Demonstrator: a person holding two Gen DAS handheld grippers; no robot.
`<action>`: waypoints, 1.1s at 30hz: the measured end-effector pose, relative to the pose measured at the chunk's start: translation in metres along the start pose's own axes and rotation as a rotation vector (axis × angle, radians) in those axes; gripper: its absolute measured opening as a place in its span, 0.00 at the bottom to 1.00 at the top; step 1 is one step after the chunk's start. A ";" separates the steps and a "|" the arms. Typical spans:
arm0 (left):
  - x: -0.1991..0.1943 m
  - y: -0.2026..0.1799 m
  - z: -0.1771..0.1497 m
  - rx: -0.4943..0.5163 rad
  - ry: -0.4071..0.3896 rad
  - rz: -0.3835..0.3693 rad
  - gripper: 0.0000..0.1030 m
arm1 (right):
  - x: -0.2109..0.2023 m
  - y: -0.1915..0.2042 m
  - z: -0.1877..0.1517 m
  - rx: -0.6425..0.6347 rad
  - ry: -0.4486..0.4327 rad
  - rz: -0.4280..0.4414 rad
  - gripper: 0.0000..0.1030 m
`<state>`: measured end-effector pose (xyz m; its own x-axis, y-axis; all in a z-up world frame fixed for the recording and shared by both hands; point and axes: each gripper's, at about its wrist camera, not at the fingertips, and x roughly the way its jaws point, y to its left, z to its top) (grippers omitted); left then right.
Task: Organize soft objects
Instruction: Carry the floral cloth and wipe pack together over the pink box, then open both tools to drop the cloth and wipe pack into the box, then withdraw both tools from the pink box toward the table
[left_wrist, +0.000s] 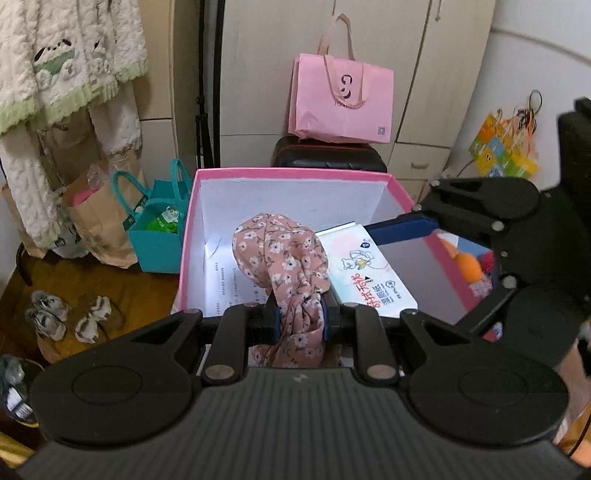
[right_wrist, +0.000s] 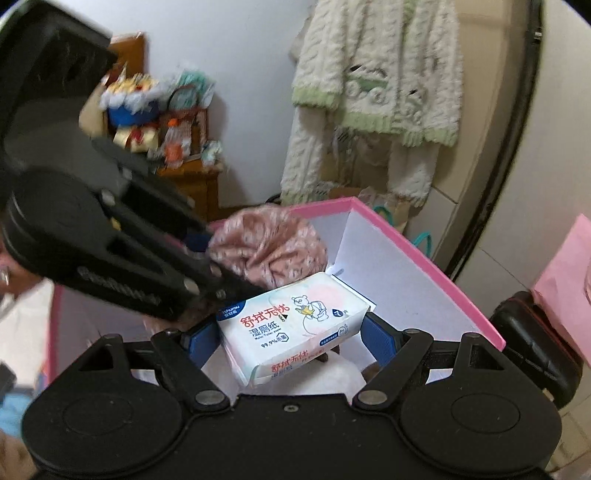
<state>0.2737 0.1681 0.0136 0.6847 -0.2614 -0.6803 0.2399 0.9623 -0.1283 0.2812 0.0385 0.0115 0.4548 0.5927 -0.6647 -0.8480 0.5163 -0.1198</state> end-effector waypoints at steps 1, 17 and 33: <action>0.003 0.002 0.000 -0.007 0.013 -0.005 0.18 | 0.003 0.000 -0.001 -0.016 0.009 -0.003 0.83; -0.003 -0.001 0.000 0.000 -0.003 0.086 0.51 | 0.010 -0.004 0.001 -0.011 0.027 -0.037 0.89; -0.082 -0.036 -0.019 0.101 -0.066 0.066 0.58 | -0.085 0.028 -0.017 0.094 -0.043 -0.028 0.89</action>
<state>0.1955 0.1562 0.0605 0.7445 -0.2053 -0.6353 0.2585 0.9660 -0.0092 0.2146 -0.0077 0.0522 0.4905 0.6022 -0.6299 -0.8065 0.5875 -0.0663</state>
